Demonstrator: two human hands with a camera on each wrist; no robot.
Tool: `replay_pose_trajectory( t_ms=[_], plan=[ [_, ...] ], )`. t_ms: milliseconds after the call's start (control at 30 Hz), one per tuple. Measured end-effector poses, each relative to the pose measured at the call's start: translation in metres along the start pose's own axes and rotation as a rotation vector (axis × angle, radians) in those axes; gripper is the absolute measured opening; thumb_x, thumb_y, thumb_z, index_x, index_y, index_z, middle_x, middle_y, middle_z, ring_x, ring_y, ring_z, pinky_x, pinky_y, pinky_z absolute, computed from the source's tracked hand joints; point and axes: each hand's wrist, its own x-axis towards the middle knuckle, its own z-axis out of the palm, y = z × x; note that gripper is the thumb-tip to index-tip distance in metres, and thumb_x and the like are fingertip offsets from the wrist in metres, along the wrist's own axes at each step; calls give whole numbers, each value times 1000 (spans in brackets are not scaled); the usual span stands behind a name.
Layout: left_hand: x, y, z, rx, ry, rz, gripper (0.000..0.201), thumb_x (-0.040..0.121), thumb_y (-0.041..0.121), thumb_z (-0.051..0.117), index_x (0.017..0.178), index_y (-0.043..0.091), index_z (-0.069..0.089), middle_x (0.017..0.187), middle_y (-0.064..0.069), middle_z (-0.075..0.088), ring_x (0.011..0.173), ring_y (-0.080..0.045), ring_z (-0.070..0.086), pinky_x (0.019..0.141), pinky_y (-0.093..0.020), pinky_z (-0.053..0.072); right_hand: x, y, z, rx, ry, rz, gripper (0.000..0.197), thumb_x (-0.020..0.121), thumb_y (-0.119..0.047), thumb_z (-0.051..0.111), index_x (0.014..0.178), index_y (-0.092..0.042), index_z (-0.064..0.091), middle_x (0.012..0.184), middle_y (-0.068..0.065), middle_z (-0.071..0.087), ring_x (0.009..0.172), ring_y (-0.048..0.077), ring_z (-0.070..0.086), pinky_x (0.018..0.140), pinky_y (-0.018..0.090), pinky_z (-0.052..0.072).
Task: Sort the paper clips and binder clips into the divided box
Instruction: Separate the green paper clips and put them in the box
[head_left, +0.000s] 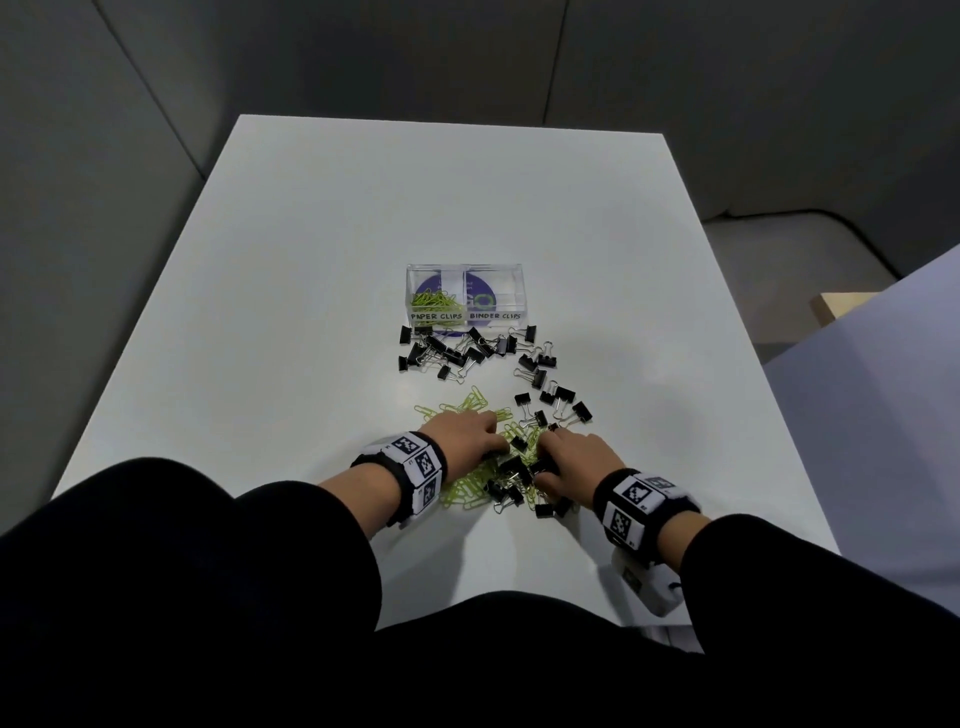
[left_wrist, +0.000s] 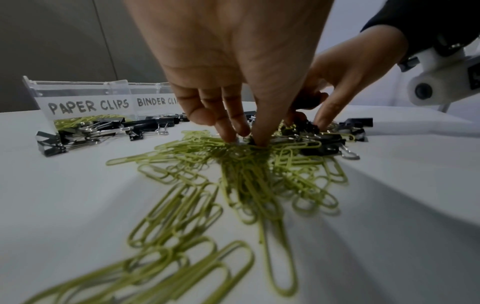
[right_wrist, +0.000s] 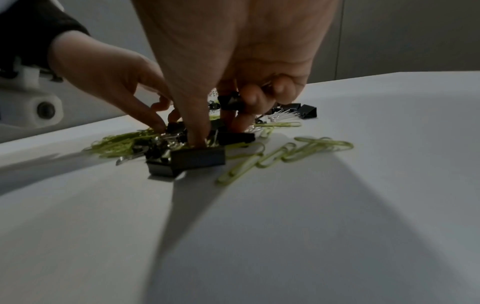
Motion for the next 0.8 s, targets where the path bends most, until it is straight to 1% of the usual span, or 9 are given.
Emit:
replay_pose_trajectory(
  t_ms=[100,167,267,400,467,533,633,700,800],
  plan=[
    [1,0,0,6,-2,4,32,94,24,51,126,23,51,122,-7,51,108,-25,54,81,-36,49,2,-1,0,46,-2,3,29,87,-31,55,106,-10,49,108,10,58,93,29,56,78,35,43],
    [0,1,0,15,-14,2,30,95,25,49,125,20,50,118,-8,53,105,-27,56,81,-38,51,2,-1,-1,62,8,-11,21,86,-26,52,99,-10,47,99,9,58,83,27,53,70,33,40],
    [0,0,-1,19,-14,2,31,96,27,47,125,16,50,114,-10,55,103,-28,57,84,-39,51,-1,-1,-2,69,-19,-16,16,85,-20,51,87,-16,36,83,3,48,76,21,44,65,30,34],
    [-1,-3,-2,73,30,51,33,90,30,53,121,19,51,122,-6,49,110,-24,48,89,-35,43,-4,-1,-8,92,-16,17,15,87,-24,48,89,-18,34,77,2,50,70,23,47,62,30,37],
    [-1,-2,-3,84,47,82,34,90,32,53,123,22,51,124,-5,47,113,-23,46,93,-34,41,-5,1,-13,94,-16,21,16,89,-23,45,101,-16,39,78,4,53,70,24,48,63,30,37],
    [-1,-1,-4,81,53,109,35,90,34,53,124,24,51,125,-4,46,113,-22,45,95,-33,40,-5,5,-17,126,-48,1,18,90,-18,44,108,-14,45,85,8,58,74,22,48,66,29,37],
    [0,0,-6,93,45,136,32,91,35,52,121,23,55,125,-4,48,112,-21,46,95,-33,40,-6,13,-16,166,-91,-52,16,91,-10,44,101,-9,56,103,11,61,84,18,48,72,27,36],
    [1,2,-7,122,31,146,29,93,32,50,119,21,56,125,-6,49,113,-22,46,95,-33,40,-9,15,-14,158,-125,-48,18,93,-19,46,102,-9,58,108,11,59,89,21,51,75,29,41],
    [4,3,-9,126,4,145,30,92,31,51,118,17,57,125,-6,48,115,-22,46,97,-34,40,-14,13,-11,37,-187,-20,38,88,-47,52,99,-11,58,100,5,57,86,20,53,77,35,46]
  ],
)
